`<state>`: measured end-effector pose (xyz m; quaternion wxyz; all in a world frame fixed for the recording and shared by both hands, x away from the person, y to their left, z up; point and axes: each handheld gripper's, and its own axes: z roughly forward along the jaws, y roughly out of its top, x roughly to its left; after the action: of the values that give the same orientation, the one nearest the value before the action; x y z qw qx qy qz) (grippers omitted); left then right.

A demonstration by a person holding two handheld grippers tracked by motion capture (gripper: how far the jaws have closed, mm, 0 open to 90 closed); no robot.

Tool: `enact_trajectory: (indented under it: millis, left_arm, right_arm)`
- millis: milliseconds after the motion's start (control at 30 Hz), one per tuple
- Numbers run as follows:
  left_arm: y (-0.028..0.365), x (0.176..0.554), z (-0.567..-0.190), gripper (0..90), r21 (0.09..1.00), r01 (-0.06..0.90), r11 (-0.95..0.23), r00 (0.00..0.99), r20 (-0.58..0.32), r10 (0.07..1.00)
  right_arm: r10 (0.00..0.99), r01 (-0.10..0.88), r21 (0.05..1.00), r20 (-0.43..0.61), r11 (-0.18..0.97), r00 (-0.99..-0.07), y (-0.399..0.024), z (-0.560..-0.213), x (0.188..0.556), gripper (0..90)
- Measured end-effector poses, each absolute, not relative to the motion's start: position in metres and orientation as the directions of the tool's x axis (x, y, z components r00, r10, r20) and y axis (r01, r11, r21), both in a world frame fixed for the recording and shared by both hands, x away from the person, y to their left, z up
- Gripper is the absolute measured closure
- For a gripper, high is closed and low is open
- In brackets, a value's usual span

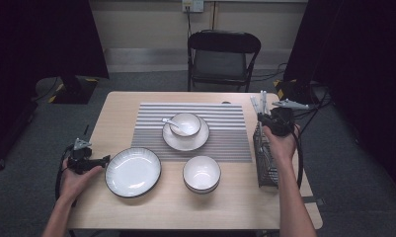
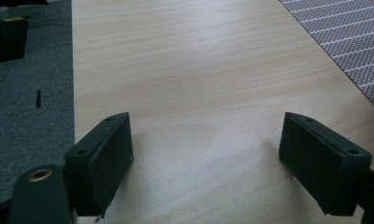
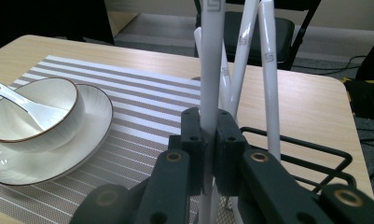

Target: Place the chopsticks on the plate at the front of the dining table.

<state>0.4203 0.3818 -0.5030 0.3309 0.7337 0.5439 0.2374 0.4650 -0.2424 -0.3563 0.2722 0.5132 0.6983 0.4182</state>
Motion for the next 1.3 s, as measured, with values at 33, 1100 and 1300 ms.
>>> enact_trajectory:
  millis: [33, 1100, 1300]
  left_arm:
    - [0.382, 0.42, -0.503, 17.0, 0.744, 0.641, -0.189, 0.295, -0.012, 0.955]
    - [0.382, 0.42, -0.503, 17.0, 0.744, 0.641, -0.19, 0.296, -0.012, 0.955]
    - [0.382, 0.42, -0.503, 17.0, 0.744, 0.641, -0.189, 0.296, -0.012, 0.955]
  right_arm:
    - [0.944, 0.487, 0.865, 0.053, 0.12, -0.326, -0.244, -0.356, 0.464, 85.2]
    - [0.923, 0.348, 0.937, 0.101, 0.037, -0.371, -0.255, -0.326, 0.453, 85.3]
    - [0.924, 0.329, 0.943, 0.086, 0.045, -0.373, -0.253, -0.318, 0.452, 85.4]
